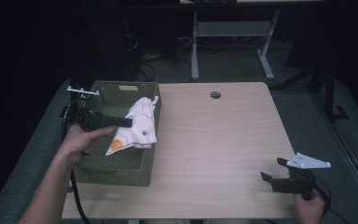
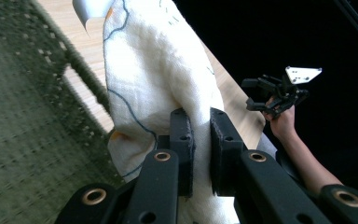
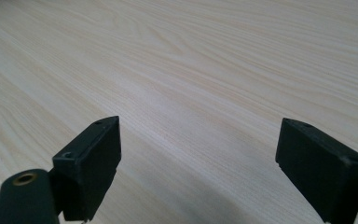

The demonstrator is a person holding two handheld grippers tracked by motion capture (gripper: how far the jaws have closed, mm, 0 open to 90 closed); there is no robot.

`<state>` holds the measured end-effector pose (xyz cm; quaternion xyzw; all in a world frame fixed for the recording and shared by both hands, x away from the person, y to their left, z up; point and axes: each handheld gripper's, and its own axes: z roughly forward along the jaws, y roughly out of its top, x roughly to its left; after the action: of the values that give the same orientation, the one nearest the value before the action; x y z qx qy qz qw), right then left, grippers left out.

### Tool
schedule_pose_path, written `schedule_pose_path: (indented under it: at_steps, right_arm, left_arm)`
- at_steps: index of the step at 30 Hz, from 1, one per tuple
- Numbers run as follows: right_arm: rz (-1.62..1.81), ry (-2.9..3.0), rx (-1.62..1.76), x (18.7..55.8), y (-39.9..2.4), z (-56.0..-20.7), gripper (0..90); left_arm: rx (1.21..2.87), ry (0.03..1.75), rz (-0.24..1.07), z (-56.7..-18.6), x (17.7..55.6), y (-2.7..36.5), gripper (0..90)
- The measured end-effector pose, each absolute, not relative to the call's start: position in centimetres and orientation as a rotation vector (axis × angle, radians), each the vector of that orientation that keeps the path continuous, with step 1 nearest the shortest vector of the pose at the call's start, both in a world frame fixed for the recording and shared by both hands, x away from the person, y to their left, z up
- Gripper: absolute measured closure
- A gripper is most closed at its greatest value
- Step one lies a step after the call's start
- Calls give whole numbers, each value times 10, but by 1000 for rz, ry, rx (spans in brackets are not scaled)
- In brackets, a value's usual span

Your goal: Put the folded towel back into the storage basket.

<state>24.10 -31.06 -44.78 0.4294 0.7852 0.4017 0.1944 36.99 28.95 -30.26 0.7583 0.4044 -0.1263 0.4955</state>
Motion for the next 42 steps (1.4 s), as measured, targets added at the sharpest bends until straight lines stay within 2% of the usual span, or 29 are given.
schedule_pose_path:
  at_steps: [18, 31, 38, 41, 42]
  right_arm:
    - [1118, 2207, 1214, 243, -307, -450, 135]
    - [1114, 2215, 1213, 243, -309, -451, 135]
    - [1117, 2209, 1219, 242, -310, -450, 135]
    - [1119, 2213, 1214, 244, -311, -450, 135]
    - [1117, 2216, 1212, 245, -310, -450, 135]
  left_arm:
    - [1929, 1040, -241, -317, 378, 324, 821]
    - [2144, 1041, -172, -338, 388, 317, 817]
    - [2230, 1027, -190, -352, 398, 309, 818]
    - [2283, 1043, -109, -358, 406, 310, 817]
    - [2322, 1068, -40, -361, 409, 310, 799]
